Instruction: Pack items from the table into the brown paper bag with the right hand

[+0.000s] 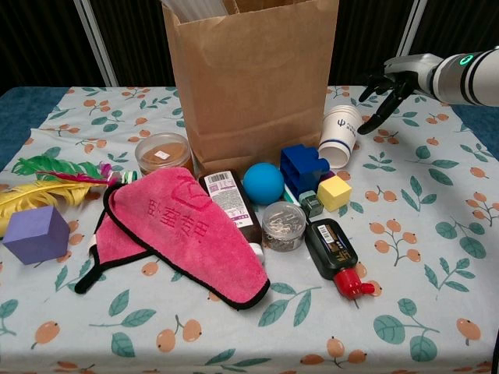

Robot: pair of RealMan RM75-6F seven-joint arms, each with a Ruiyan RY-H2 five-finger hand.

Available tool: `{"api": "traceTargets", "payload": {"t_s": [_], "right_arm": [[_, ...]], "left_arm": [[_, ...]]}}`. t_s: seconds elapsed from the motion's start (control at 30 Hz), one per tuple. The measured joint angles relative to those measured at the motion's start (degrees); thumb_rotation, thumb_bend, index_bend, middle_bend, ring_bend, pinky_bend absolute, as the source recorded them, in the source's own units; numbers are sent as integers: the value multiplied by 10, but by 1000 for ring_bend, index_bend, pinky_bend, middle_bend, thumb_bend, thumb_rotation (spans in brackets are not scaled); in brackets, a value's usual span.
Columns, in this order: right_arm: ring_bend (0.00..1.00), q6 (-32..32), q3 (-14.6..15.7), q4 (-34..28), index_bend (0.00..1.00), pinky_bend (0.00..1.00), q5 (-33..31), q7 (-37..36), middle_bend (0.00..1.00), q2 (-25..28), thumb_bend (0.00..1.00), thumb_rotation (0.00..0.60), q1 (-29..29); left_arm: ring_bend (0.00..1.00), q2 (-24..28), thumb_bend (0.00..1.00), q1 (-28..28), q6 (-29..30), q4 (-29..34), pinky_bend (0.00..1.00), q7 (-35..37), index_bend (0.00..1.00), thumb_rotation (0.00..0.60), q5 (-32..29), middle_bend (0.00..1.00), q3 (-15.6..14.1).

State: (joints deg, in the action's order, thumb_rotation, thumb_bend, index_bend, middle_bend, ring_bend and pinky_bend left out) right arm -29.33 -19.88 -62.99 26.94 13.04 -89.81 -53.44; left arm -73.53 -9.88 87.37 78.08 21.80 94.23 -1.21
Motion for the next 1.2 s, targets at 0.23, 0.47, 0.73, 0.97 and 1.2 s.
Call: {"api": "traceTargets", "payload": {"t_s": [0.23, 0.47, 0.73, 0.97, 1.2], "right_arm": [[0, 26, 11, 25, 0, 0, 40, -38, 157, -24, 0, 600, -13], [3, 15, 33, -25, 0, 0, 50, -44, 178, 2, 0, 600, -7], [20, -24, 59, -149, 0, 0, 52, -47, 202, 73, 0, 600, 15], [24, -71, 89, -293, 0, 0, 78, -55, 210, 164, 0, 600, 59], [42, -123, 122, -408, 0, 0, 128, -74, 229, 257, 0, 600, 120]], "left_arm": [[27, -1, 0, -1, -2, -2, 69, 5, 61, 341, -4, 67, 3], [28, 0, 0, 1, 3, 3, 69, 8, 61, 339, 0, 67, 1], [28, 2, 0, 3, 10, 16, 69, 3, 61, 341, 6, 67, -2], [28, 4, 0, 4, 12, 25, 69, 0, 61, 343, 10, 67, -3], [28, 4, 0, 6, 17, 30, 69, 0, 61, 340, 14, 66, -6]]}}
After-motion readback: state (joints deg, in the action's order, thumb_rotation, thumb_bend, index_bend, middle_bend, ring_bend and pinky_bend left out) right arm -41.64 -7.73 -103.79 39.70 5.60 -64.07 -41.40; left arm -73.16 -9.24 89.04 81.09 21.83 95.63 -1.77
